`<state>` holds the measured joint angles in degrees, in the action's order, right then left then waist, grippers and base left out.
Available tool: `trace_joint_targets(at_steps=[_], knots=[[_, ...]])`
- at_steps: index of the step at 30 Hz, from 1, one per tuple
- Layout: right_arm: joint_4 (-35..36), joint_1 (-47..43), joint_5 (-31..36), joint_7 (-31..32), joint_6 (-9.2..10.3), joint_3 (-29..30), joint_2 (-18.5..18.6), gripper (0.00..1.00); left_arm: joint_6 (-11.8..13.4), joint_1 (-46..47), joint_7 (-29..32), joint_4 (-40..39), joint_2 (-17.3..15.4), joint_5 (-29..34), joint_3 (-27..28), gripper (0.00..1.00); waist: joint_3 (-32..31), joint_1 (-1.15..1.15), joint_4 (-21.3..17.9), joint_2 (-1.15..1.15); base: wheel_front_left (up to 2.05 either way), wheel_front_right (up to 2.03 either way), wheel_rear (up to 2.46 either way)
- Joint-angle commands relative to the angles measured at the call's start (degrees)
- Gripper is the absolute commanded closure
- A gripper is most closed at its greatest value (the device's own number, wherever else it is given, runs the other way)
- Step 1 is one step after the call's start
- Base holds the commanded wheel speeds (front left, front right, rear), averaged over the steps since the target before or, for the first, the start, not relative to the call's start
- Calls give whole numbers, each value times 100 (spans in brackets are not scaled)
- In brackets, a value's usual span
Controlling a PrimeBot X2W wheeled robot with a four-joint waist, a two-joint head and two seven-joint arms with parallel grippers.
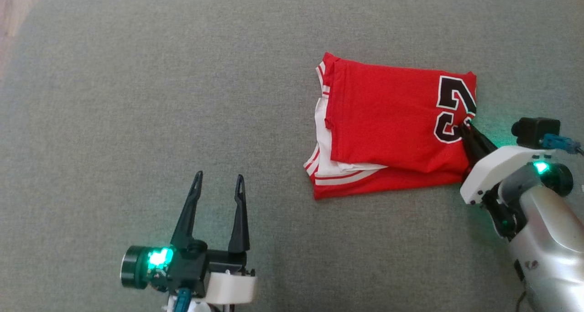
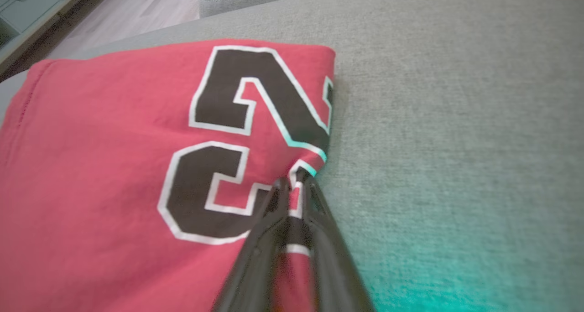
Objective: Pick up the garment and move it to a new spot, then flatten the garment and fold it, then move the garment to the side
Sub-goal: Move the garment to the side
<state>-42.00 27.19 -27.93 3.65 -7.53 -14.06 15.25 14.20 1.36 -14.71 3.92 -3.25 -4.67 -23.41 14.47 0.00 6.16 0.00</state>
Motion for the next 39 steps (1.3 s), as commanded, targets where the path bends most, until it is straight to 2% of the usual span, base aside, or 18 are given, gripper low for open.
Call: trace_joint_targets(at_steps=[1,4,5,8,13,19,23,24,25,29,31,32,39], knots=[[35,-67,-74,-20,4,-190,45,100,75,150,-29,-146,36,-27,136,0,29,0,-6,0,0,0,0],[120,-22,-131,-293,4,-282,332,100,175,156,-29,-237,36,-28,170,0,97,0,-110,0,0,0,0],[178,29,-66,-453,4,-310,582,100,169,171,-29,-301,36,-96,178,0,159,0,-217,0,0,0,0],[273,155,80,-616,4,-250,997,100,219,239,-29,-709,36,-313,306,0,298,0,-433,0,0,0,0],[501,345,140,-597,4,15,1720,100,72,317,-29,-923,37,-396,390,0,568,0,-804,0,0,0,0],[718,652,412,-453,4,548,2712,100,-98,608,-29,-987,37,-241,365,0,988,0,-1084,0,0,0,0],[826,793,576,-344,4,1229,3147,100,-210,840,-29,-1063,37,-219,282,0,1263,0,-1139,0,0,0,0],[830,812,655,-324,4,1431,3211,58,-223,887,-29,-1075,37,-213,262,0,1314,0,-1135,0,0,0,0],[854,811,728,-294,4,1604,3240,0,-236,931,-29,-1075,37,-218,241,0,1351,0,-1124,0,0,0,0],[1102,621,1008,-207,4,2121,3029,0,-276,1038,-29,-1018,37,-292,167,0,1317,0,-1028,0,0,0,0],[1315,405,1154,-185,4,2183,2756,0,-270,1034,-29,-970,37,-339,152,0,1197,0,-953,0,0,0,0],[1315,405,1154,-185,4,2183,2756,0,-270,1034,-29,-970,37,-339,152,0,1197,0,-953,0,0,0,0],[1938,-524,1394,-355,4,1791,1335,0,-244,793,-29,-740,37,-455,148,0,455,0,-550,0,0,0,0]])
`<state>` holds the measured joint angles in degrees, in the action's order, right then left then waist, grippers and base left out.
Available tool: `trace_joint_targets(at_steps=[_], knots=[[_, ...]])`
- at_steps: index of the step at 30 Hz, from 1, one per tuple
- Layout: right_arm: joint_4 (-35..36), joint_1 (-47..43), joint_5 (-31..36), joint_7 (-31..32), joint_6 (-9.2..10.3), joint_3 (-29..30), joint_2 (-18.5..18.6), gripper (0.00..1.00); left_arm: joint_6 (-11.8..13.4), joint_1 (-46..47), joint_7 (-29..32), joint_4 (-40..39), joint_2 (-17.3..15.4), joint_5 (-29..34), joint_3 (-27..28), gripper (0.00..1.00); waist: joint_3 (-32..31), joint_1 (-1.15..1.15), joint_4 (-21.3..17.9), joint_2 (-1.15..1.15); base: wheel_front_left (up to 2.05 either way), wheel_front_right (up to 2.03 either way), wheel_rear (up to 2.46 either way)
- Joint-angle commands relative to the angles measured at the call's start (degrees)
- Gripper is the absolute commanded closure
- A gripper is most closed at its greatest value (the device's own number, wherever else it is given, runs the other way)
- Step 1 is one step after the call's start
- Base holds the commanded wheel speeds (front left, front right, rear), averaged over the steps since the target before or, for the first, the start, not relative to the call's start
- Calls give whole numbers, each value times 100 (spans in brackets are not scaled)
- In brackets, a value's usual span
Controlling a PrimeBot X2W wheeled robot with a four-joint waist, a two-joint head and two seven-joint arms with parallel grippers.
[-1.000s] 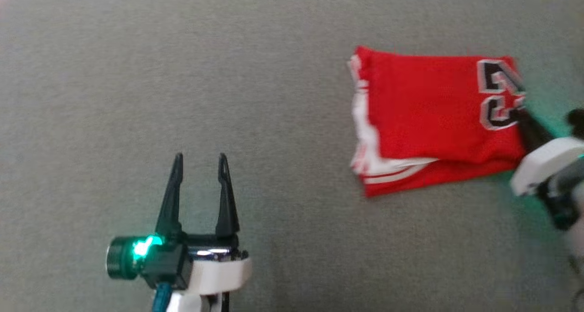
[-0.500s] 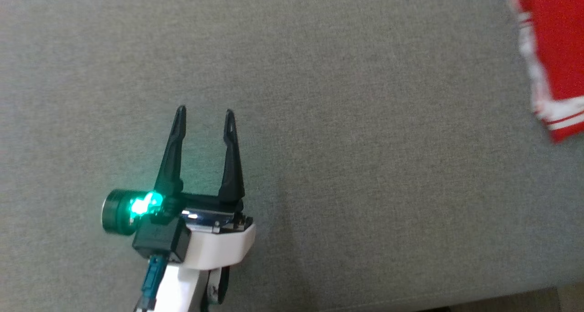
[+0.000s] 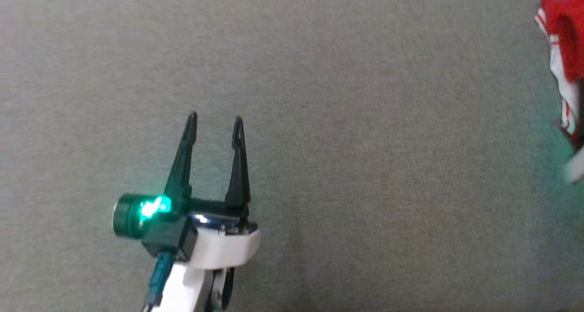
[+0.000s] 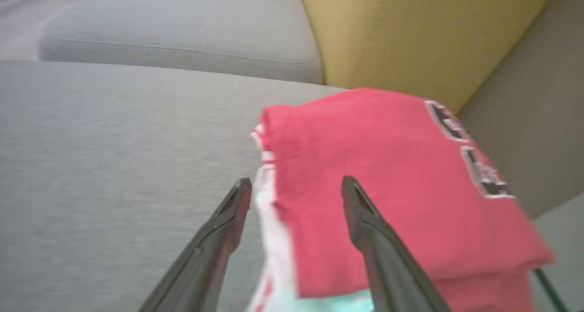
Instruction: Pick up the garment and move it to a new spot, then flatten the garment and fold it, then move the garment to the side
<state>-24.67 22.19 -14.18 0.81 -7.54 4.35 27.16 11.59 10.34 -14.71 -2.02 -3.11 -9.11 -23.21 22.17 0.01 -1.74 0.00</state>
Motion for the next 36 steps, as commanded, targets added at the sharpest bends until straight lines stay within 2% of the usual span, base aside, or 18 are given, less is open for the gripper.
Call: trace_joint_targets(at_steps=[1,7,11,13,17,23,36], knots=[[214,-140,19,-143,5,-118,-91,0,10,-158,-29,-101,24,-23,132,0,-433,-1,311,0,0,0,0],[-114,-750,-129,-1127,5,-768,-1102,0,-94,-551,-29,227,24,-149,224,0,-1145,-1,709,0,0,0,0],[-199,-1094,-238,-1542,5,-1002,-1590,0,-176,-900,-29,313,24,-176,426,0,-1534,-1,852,0,0,0,0],[56,-1328,-164,-1573,5,-945,-1797,0,-231,-1076,-29,318,24,-163,531,0,-1746,-1,912,0,0,0,0],[1037,-2074,402,-1578,5,-738,-2161,0,-313,-1431,-29,311,24,-131,770,0,-2081,-1,931,0,0,0,0],[2125,-3013,700,-1579,5,-773,-2396,0,-467,-1851,-29,255,24,19,1084,0,-2414,-1,839,0,0,0,0],[2199,-3461,647,-1580,5,-1013,-2427,0,-767,-2308,-29,402,24,280,1354,0,-2802,-1,700,0,0,0,0]])
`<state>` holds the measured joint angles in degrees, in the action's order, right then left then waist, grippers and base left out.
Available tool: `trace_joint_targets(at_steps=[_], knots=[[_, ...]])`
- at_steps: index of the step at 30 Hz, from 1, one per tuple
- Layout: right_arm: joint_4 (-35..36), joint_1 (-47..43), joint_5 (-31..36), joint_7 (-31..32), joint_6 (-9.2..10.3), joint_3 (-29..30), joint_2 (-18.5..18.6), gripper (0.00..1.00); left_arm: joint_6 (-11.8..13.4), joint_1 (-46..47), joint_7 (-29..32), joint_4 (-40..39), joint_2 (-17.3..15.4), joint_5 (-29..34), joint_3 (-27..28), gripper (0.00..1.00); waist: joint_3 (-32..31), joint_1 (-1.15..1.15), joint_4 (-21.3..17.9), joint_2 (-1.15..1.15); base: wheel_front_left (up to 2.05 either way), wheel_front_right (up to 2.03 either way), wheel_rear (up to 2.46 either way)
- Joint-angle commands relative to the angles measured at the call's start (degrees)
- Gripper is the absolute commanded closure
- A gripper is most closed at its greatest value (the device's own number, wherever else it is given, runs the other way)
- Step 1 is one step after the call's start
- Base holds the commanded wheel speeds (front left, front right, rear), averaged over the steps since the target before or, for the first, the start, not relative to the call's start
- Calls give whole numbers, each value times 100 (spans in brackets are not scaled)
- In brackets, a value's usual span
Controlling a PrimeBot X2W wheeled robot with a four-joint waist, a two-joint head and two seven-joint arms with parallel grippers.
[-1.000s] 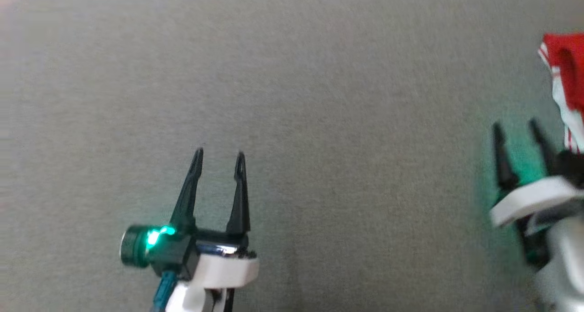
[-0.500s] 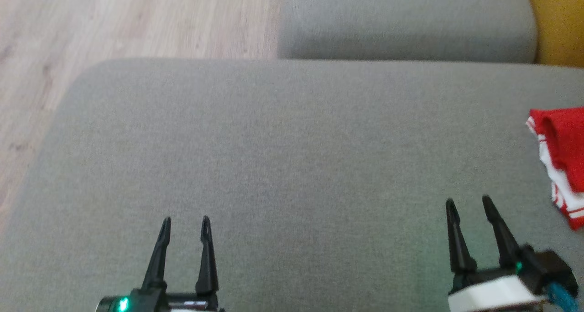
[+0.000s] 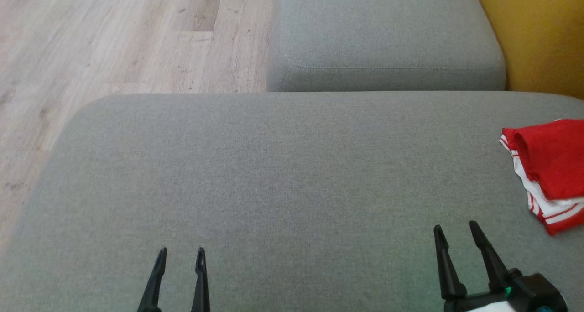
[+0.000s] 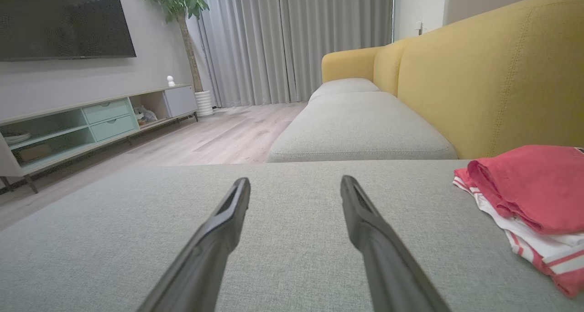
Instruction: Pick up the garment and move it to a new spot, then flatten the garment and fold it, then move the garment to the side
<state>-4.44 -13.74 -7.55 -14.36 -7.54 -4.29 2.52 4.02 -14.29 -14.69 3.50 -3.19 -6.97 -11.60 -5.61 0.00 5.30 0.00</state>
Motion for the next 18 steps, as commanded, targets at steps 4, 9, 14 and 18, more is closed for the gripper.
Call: trace_joint_targets(at_steps=[4,9,14,18], knots=[[-112,-5,-3,5,0,-32,0,100,-5,-52,2,148,1,-9,-8,100,-41,0,-7,0,0,0,0],[-560,-89,-63,34,0,-63,3,100,-6,-176,18,578,-1,-68,-5,100,-40,-1,-13,0,0,0,0],[-568,-11,-428,92,0,-47,27,100,-43,-98,77,577,-24,-436,38,100,-14,-1,-34,0,0,0,0],[-584,59,-719,141,0,-32,44,100,-82,-24,127,599,-40,-729,74,100,5,-1,-51,0,0,0,0]])
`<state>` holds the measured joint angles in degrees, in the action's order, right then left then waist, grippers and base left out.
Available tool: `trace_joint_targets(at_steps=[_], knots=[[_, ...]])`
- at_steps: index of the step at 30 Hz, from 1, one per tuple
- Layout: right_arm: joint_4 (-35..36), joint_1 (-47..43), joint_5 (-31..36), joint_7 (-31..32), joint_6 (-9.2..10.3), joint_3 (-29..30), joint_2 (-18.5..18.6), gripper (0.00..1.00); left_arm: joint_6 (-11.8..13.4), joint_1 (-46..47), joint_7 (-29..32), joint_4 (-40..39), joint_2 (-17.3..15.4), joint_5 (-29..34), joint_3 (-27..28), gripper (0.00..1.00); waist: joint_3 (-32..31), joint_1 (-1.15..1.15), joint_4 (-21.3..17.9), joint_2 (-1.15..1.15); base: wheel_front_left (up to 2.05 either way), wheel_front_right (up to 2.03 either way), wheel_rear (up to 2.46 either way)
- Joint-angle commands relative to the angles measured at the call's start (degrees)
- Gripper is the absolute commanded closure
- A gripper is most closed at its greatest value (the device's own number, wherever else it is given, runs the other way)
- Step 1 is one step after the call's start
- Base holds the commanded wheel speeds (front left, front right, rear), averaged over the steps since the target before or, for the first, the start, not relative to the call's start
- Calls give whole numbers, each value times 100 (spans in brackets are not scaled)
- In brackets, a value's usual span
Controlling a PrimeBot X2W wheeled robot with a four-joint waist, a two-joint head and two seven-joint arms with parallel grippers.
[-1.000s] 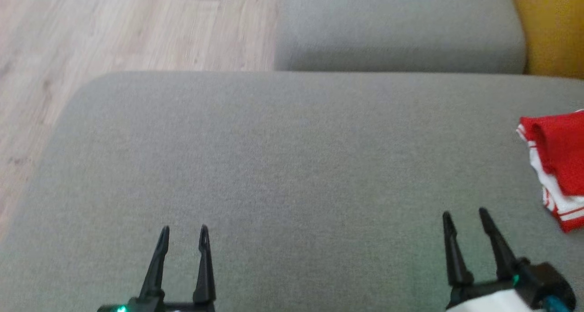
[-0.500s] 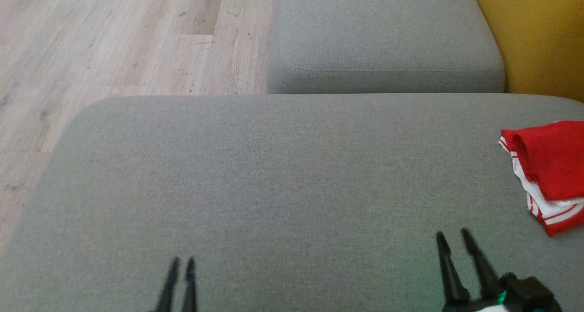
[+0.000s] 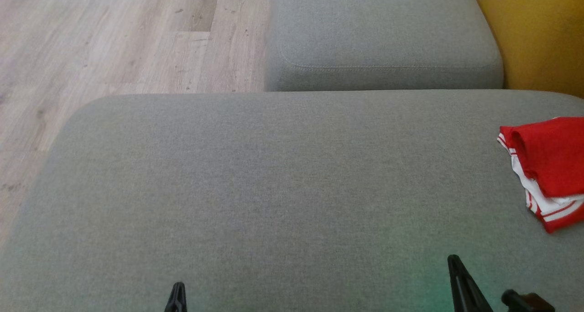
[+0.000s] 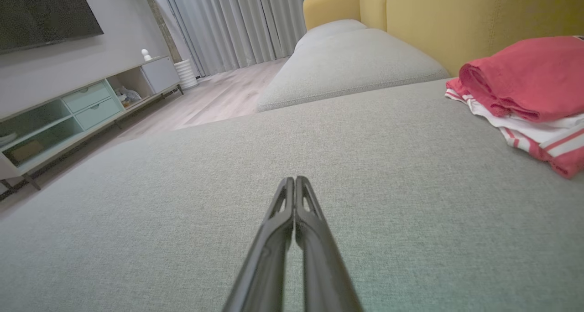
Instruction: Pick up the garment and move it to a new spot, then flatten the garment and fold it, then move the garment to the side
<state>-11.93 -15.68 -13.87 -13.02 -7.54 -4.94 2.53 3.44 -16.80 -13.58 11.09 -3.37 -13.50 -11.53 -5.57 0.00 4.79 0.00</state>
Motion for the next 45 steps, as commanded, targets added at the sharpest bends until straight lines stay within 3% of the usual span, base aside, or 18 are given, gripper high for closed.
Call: trace_joint_targets(at_steps=[1,45], knots=[[160,271,-159,20,0,37,47,100,-35,246,28,-154,-26,-150,76,100,6,0,-4,0,0,0,0],[26,999,-3247,635,2,304,158,100,-448,1032,646,23,-128,-3274,560,100,225,0,-187,0,0,0,0]])
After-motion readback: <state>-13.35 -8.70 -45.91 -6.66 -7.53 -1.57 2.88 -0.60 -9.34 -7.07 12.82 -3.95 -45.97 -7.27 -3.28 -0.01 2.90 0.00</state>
